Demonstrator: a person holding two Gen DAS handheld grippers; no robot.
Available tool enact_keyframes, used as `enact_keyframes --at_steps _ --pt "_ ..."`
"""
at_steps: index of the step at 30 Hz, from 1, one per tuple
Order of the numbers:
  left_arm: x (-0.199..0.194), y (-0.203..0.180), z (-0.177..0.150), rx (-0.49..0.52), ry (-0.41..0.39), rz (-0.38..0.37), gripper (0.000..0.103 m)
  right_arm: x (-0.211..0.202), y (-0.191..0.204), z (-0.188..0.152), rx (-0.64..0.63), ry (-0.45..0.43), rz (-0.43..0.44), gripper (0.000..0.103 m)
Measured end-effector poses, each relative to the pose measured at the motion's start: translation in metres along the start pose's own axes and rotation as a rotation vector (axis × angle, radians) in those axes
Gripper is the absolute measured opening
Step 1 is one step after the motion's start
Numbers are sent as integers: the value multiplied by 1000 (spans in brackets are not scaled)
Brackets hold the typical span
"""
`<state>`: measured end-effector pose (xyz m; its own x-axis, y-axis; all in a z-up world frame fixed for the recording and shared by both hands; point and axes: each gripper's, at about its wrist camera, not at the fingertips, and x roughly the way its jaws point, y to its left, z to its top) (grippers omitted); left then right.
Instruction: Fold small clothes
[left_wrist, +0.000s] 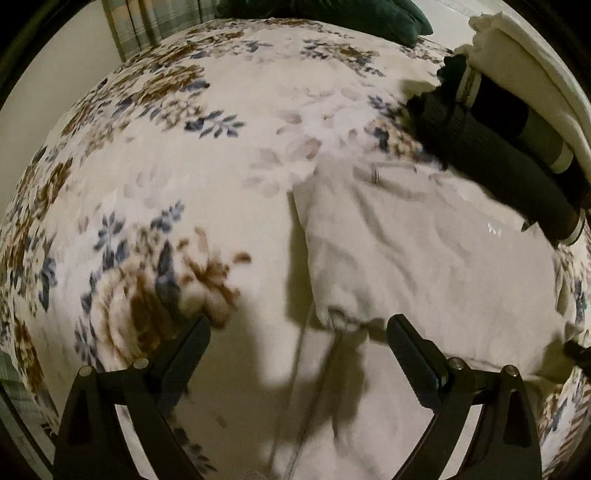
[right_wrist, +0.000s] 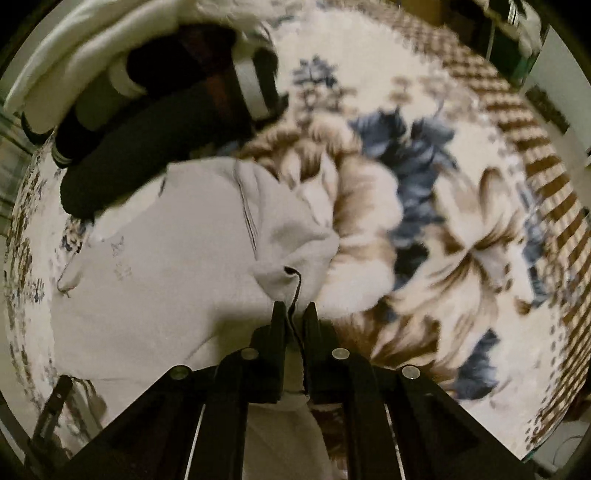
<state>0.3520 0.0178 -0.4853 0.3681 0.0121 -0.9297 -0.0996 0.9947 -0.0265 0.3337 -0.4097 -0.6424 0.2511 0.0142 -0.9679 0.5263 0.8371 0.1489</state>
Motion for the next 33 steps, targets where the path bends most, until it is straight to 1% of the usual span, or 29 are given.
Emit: enact_keyframes --at_steps 2,3,4,5,6,8,9,10,12,14,16,17,18,20,21,22,23,24,25,26,27,30,33 --pt "-4 1 15 10 -10 -12 98 0 -3 5 5 34 28 25" --pt "-7 1 26 21 -21 -21 98 -7 -5 9 4 28 47 41" --pt "-9 -1 38 40 -34 -32 98 -15 -5 12 -1 5 65 61" --pt "-10 -5 50 62 -46 -39 98 -24 -4 16 -12 -26 75 67" --pt "-10 -11 63 91 -60 -43 98 -30 -1 19 -28 -47 77 68" --pt "-2 -26 87 154 -51 -57 98 -36 7 30 -61 -61 77 68" --pt "9 -38 103 200 -34 -69 98 -35 15 40 -80 -63 73 69" --pt "18 -46 111 228 -24 -74 98 -32 22 50 -100 -65 71 68" --pt "48 -68 128 307 37 -82 98 -17 40 73 -162 -61 43 68" --pt "72 -82 135 368 84 -86 98 0 60 91 -224 -51 22 68" --pt "97 -96 136 439 134 -81 98 28 84 111 -326 -8 -11 68" --pt "105 -99 136 459 152 -87 98 36 89 116 -347 9 -13 68" --pt "113 -103 134 483 166 -92 98 52 97 123 -376 50 -18 68" --pt "120 -104 133 498 176 -102 97 70 104 131 -404 97 -22 69" --pt "122 -103 132 497 180 -109 93 75 106 134 -407 117 -14 68" --pt "123 -101 132 490 184 -131 79 78 107 135 -409 127 -12 59" --pt "123 -99 132 486 183 -146 67 78 109 136 -418 119 -9 47" --pt "120 -97 131 491 168 -153 36 75 111 135 -440 101 0 16" --pt "117 -97 131 496 158 -164 19 72 112 134 -449 93 3 7" --pt "112 -96 131 505 136 -170 11 68 112 133 -451 78 8 7" --pt "108 -94 130 514 117 -173 4 62 113 131 -456 57 16 6" --pt "88 -88 128 514 58 -190 3 44 112 127 -460 9 34 6" --pt "61 -78 126 489 1 -218 3 17 104 121 -442 -40 68 5"
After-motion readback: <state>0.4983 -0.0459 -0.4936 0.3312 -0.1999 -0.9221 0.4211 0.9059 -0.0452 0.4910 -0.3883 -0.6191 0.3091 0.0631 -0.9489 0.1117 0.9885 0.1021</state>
